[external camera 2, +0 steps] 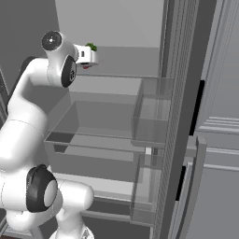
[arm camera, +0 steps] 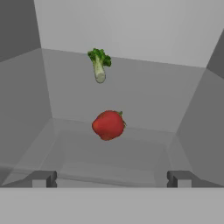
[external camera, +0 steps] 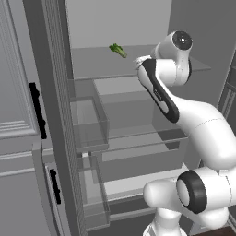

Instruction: Take the strawberry from the fridge and place it on top of the pancake, located on the dining counter.

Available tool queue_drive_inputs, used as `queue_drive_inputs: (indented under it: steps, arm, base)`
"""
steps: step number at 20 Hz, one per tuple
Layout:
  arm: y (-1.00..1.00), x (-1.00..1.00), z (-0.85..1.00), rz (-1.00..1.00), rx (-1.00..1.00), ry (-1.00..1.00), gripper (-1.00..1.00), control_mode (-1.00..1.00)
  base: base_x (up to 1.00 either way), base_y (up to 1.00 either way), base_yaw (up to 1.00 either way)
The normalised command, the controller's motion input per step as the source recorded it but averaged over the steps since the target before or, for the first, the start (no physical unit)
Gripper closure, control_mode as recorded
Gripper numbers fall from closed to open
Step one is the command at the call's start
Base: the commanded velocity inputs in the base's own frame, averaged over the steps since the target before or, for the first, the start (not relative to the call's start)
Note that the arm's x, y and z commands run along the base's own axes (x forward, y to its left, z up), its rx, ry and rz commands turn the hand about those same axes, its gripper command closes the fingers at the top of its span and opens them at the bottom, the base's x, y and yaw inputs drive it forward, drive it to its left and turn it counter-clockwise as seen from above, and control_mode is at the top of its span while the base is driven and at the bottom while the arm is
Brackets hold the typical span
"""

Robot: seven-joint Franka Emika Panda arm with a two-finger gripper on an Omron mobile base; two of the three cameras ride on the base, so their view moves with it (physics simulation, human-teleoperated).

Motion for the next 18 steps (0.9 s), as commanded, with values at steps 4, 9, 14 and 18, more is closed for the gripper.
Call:
queue_drive_inputs:
  steps: [4, 9, 14, 18]
  arm:
    - [0.00, 0.51, 0.00, 0.00, 0.00, 0.08, -1.00, -1.00]
    - [0.02, 0.46, 0.00, 0.00, 0.00, 0.13, -1.00, -1.00]
    - [0.00, 0.50, -0.03, 0.00, 0.00, 0.07, -1.00, -1.00]
    - [0.01, 0.31, -0.15, 0.00, 0.00, 0.01, -1.00, -1.00]
  base:
    - [0.00, 0.00, 0.00]
    - [0.00, 0.00, 0.00]
    - [0.00, 0.00, 0.00]
    - [0.00, 0.00, 0.00]
